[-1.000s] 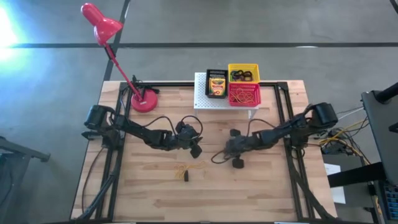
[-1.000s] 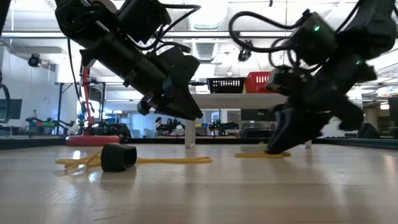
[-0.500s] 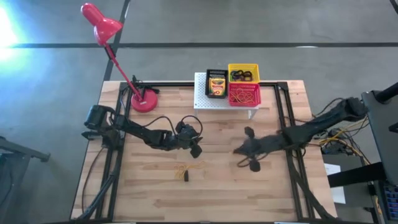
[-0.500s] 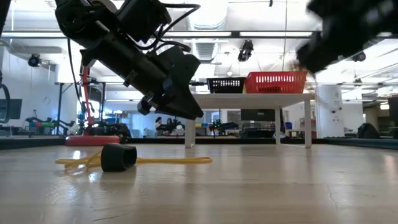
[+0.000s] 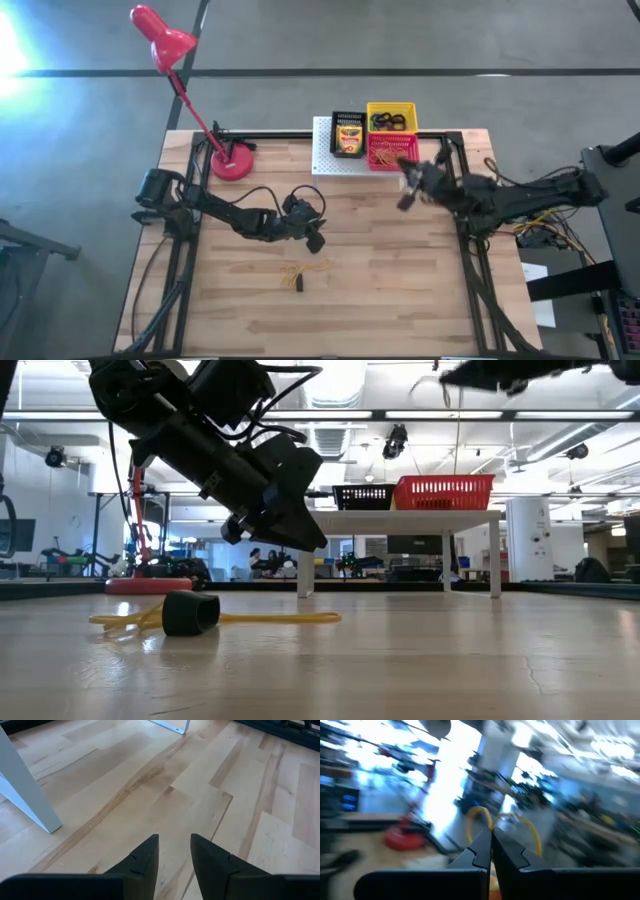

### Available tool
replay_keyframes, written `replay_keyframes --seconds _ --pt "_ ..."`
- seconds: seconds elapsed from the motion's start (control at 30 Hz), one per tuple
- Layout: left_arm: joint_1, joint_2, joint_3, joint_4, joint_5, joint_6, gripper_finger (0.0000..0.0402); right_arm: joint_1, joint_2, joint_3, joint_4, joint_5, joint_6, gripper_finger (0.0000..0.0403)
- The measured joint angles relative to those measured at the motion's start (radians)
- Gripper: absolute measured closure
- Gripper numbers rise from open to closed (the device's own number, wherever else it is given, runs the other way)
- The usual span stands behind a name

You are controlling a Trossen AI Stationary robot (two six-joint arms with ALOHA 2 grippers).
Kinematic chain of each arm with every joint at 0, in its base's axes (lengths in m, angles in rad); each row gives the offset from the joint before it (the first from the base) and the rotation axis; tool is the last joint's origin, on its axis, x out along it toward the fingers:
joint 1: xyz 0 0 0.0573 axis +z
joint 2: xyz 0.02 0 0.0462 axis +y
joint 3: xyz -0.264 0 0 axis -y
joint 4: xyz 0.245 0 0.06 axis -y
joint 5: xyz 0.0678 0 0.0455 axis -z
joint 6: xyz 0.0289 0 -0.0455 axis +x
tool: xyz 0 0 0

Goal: Pick & Place Office Desk Supplies
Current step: Put the yellow rubber band into the red basket on the shelf, then put the black rubber band into the red basket on the shelf

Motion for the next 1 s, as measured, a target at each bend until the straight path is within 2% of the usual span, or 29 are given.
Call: replay_keyframes --seconds 0.1,0.2,0.27,0.3,0.37,0.47,0.57,0.73,0.87,1.0 --pt "0.0 0.0 0.0 0.0 -0.003 0.008 0.0283 -0.138 -0.005 0.042 -0.142 -0.002 0.064 0.0394" --pt "0.001 0.0 0.0 0.0 -0.014 0.01 0.0283 -0.272 0.008 0.131 -0.372 -0.013 0.094 0.0394" --pt "0.002 0.0 0.0 0.0 -0.015 0.01 0.0283 -0.36 0.026 0.207 -0.553 -0.063 0.147 0.0394" --pt "0.003 0.0 0.0 0.0 -0.016 0.01 0.0284 -0.405 0.039 0.245 -0.649 -0.111 0.181 0.0394" --pt "0.006 0.0 0.0 0.0 -0.018 0.01 0.0284 -0.493 0.07 0.318 -0.811 -0.271 0.243 0.0394" --pt "0.012 0.0 0.0 0.002 -0.018 0.01 0.0284 -0.61 0.122 0.395 -0.968 -0.499 0.294 0.0394" --pt "0.015 0.0 0.0 0.012 -0.018 0.009 0.0284 -0.682 0.176 0.449 -1.063 -0.605 0.3 0.0391" --pt "0.015 0.0 0.0 0.016 -0.018 0.007 0.0284 -0.721 0.249 0.519 -1.171 -0.636 0.299 0.0354" --pt "0.015 0.0 0.0 0.016 -0.018 0.006 0.0284 -0.715 0.269 0.538 -1.154 -0.703 0.306 0.0316" --pt "0.009 0.0 0.0 0.022 -0.013 -0.027 0.0284 -0.679 0.263 0.509 -1.075 -0.851 0.317 0.0291"
